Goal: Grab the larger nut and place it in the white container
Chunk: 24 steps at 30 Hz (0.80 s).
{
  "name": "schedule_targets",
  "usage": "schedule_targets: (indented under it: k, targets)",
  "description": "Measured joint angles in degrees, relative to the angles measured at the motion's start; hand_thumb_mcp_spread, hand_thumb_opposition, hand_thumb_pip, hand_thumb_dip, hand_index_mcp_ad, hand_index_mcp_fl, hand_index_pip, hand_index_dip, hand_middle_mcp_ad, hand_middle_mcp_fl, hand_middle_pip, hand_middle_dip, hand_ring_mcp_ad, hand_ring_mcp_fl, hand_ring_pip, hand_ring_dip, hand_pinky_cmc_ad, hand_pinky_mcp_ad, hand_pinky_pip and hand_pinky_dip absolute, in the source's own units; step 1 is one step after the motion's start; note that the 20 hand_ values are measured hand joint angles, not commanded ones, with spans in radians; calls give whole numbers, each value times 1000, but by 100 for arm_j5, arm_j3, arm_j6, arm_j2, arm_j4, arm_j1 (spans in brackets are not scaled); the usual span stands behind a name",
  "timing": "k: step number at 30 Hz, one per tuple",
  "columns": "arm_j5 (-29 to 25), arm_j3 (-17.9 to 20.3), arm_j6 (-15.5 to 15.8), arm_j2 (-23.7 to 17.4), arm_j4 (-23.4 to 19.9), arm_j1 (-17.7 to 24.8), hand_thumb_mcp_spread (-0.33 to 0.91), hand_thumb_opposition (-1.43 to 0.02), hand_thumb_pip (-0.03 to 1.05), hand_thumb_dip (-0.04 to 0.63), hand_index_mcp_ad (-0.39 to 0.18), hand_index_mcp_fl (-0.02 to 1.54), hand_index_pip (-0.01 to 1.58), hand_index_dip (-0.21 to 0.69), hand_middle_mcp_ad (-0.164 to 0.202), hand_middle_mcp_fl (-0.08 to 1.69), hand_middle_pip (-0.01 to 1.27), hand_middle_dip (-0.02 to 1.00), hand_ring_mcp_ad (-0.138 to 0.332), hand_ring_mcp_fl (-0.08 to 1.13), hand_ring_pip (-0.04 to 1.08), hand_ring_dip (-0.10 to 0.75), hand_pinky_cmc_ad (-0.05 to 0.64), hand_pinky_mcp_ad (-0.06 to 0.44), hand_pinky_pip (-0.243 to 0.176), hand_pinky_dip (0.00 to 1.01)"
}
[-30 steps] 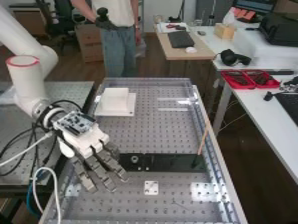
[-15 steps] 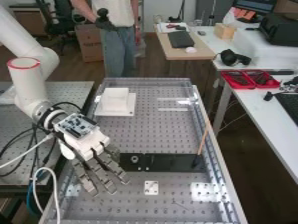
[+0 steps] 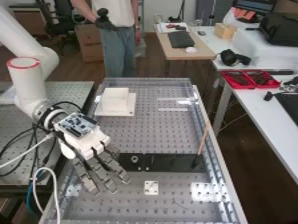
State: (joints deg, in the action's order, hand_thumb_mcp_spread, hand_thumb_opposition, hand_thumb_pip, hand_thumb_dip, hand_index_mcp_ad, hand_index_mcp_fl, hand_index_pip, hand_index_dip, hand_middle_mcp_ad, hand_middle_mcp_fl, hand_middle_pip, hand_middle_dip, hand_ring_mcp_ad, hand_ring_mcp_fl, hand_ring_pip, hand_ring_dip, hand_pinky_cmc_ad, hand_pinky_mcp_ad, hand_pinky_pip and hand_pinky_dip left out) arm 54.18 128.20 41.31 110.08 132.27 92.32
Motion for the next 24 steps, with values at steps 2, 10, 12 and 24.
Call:
schedule_targets:
  k: [2, 10, 12, 24]
  targets:
    - [-2, -3, -4, 3, 5, -1, 339, -812, 752, 234, -113, 164, 1552, 136, 66, 16, 131, 232, 162, 3, 166, 126, 367, 295, -106, 614]
    - [5, -23, -13, 27, 21, -7, 340, -810, 752, 234, -113, 162, 1552, 150, 70, 16, 127, 232, 161, 2, 166, 126, 346, 293, -106, 614]
    - [10, -29, -13, 28, 31, -8, 340, -812, 752, 234, -113, 152, 1559, 152, 70, 16, 127, 232, 157, 2, 166, 126, 346, 291, -106, 614]
    - [-31, -35, -2, -27, 89, 42, 340, -822, 768, 237, -126, 21, 1548, 131, 70, 16, 131, 232, 157, 2, 169, 126, 346, 291, -106, 634]
